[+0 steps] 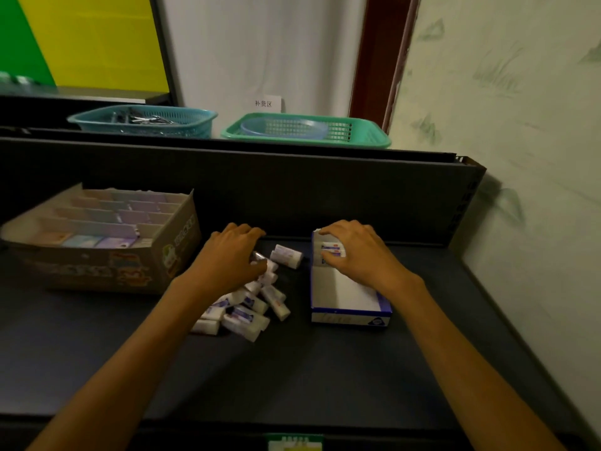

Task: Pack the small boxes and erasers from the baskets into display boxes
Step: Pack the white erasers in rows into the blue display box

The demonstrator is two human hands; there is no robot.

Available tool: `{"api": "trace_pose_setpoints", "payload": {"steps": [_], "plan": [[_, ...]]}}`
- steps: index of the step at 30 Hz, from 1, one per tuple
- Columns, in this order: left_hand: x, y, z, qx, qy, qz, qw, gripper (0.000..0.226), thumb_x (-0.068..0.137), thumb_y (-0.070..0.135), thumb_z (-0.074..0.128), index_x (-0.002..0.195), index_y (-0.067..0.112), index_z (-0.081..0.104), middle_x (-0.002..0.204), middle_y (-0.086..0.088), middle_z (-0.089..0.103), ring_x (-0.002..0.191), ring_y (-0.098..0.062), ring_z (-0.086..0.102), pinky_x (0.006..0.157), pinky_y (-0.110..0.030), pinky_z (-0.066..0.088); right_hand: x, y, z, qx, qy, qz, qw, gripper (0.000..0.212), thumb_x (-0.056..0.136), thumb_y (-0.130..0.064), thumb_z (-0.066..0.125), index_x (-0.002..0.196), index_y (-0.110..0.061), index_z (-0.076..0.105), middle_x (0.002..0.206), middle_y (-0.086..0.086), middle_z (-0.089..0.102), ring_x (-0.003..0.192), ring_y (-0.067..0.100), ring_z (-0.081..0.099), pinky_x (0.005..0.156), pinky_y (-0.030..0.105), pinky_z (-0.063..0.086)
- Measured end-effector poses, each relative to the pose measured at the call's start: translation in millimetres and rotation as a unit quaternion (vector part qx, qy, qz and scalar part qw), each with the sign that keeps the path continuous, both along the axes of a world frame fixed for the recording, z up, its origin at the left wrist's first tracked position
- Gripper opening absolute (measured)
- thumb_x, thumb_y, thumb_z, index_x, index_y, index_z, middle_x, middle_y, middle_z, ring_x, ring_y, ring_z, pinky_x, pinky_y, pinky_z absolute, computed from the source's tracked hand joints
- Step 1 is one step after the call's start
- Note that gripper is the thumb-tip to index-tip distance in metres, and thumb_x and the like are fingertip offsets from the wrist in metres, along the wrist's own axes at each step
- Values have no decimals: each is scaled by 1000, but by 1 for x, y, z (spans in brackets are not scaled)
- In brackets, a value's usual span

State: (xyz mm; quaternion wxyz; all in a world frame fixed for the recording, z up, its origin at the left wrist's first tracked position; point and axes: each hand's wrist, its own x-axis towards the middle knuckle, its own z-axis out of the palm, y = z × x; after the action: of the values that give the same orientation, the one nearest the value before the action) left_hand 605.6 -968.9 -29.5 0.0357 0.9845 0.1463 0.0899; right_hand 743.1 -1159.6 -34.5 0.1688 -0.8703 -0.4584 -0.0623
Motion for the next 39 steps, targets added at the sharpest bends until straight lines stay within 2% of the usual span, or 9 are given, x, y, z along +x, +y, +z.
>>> {"api": "trace_pose_setpoints", "payload": {"steps": [8,15,19,22,26,30,36,39], "plan": [[-46,41,-3,-28,-15,-11,999,59,88,42,56,141,23,36,137,-2,45,123,-21,40,94,-36,40,-46,46,-1,-15,-16,13,1000,46,91,-39,56,134,-26,46,134,-3,49,123,14,41,104,29,27],[-64,55,-11,-53,-7,-75,996,57,88,38,58,140,27,38,138,0,42,120,-19,44,94,-33,43,-87,64,-8,-30,15,-19,999,41,91,-39,57,129,-26,52,128,-2,56,117,15,48,98,29,32],[-68,59,-15,-75,12,-133,988,48,89,30,58,135,31,45,141,1,41,123,-18,44,97,-32,43,-103,59,-9,-40,43,-38,998,42,87,-41,62,126,-27,54,118,-3,62,104,11,55,93,27,43],[-66,61,-15,-75,35,-154,985,41,93,25,53,133,30,48,140,-2,44,122,-19,45,97,-34,45,-112,54,-10,-65,62,-43,995,46,84,-41,67,126,-26,54,118,-3,60,101,9,56,92,31,49],[-57,60,-16,-61,57,-151,985,39,95,22,51,133,31,48,137,-6,46,116,-22,51,95,-36,47,-115,53,-11,-77,80,-39,993,48,83,-35,70,126,-24,53,125,-2,54,101,6,50,87,23,45],[-49,60,-17,-49,80,-145,985,39,95,20,51,133,30,49,136,-5,47,119,-23,48,98,-38,44,-110,52,-11,-76,103,-34,991,51,82,-29,71,129,-22,52,128,-1,52,101,3,47,85,19,42],[-57,61,-15,-66,7,-141,988,33,89,20,61,122,23,56,127,-3,51,108,-18,53,91,-29,47,-102,49,-14,-50,142,-34,988,57,81,-19,72,133,-22,49,122,-2,55,99,4,52,85,19,45],[-60,62,-11,-75,-27,-128,989,34,87,18,63,120,23,55,126,-4,48,105,-19,54,89,-26,46,-97,48,-15,-17,127,-31,991,53,82,-20,71,131,-24,51,124,-4,54,106,5,49,91,21,42]]}}
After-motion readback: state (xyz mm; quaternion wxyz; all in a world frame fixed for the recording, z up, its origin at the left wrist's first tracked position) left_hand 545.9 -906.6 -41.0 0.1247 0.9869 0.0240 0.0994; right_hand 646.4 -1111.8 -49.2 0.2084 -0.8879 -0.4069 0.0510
